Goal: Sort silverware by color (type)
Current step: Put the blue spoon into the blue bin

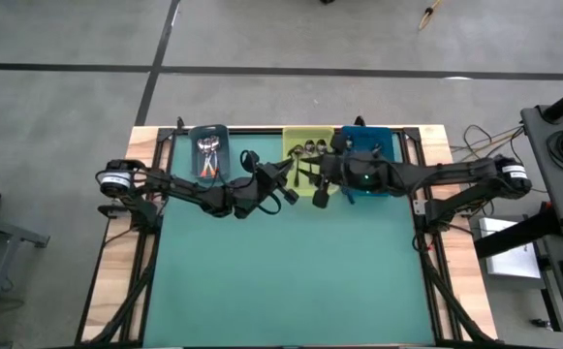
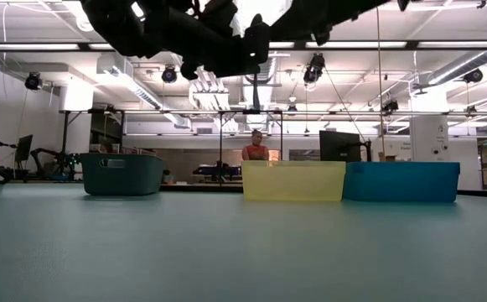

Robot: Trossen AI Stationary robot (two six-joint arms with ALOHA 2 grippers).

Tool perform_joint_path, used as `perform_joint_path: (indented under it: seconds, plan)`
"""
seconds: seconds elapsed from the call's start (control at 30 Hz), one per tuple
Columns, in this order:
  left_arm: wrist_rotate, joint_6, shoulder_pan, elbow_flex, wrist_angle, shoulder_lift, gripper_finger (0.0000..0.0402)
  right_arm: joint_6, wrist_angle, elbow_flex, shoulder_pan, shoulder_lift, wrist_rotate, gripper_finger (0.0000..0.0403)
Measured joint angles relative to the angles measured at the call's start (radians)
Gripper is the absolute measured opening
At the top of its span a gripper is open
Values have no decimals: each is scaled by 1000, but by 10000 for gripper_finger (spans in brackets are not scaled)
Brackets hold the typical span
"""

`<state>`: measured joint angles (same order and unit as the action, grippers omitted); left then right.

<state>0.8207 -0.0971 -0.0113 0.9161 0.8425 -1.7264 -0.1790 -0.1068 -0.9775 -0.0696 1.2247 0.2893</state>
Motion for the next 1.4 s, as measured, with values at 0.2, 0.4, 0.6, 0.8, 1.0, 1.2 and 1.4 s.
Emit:
perform_joint_path:
  seconds: [0.2, 0.4, 0.6, 0.8, 1.0, 1.2, 1.4]
  plan:
    - [0, 0, -1, 0, 8, 0, 0, 30, -339, 139, -3, 2, 36, 112]
    - [-52, 1, -1, 0, 51, -2, 0, 49, -431, 187, -3, 3, 52, 111]
    - [-75, -12, -1, 0, 116, -16, 0, 54, -430, 187, -3, 3, 52, 111]
    - [-98, -26, -2, 4, 159, -21, 0, 52, -422, 187, -3, 4, 52, 111]
    - [-100, -72, -3, 49, 123, -21, 0, 49, -422, 187, -3, 4, 52, 112]
    - [-104, -80, -3, 65, 97, -21, 0, 42, -422, 187, -3, 4, 53, 111]
    - [-127, -78, -3, 65, 90, -21, 0, 17, -430, 185, -3, 4, 53, 112]
